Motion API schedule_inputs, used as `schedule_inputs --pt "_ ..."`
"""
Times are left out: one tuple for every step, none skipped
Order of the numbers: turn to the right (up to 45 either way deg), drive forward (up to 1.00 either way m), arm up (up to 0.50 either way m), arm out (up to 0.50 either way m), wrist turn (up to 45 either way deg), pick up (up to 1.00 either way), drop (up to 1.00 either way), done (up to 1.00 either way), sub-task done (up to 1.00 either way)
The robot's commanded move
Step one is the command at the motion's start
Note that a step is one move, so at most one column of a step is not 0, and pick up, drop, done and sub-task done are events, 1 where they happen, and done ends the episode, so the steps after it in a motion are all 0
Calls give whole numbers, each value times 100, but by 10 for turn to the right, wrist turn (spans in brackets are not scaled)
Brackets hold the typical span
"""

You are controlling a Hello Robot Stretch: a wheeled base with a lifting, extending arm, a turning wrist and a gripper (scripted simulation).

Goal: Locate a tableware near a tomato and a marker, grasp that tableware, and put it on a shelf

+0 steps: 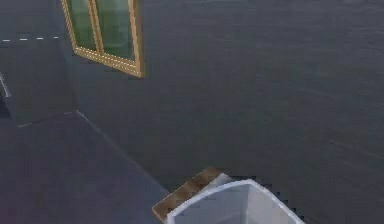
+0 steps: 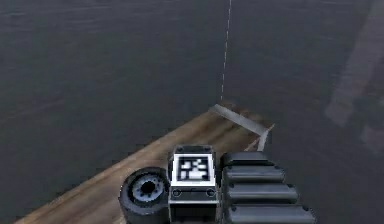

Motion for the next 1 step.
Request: schedule_inputs --pt "-450 0 0 0 0 0 0 0 0"
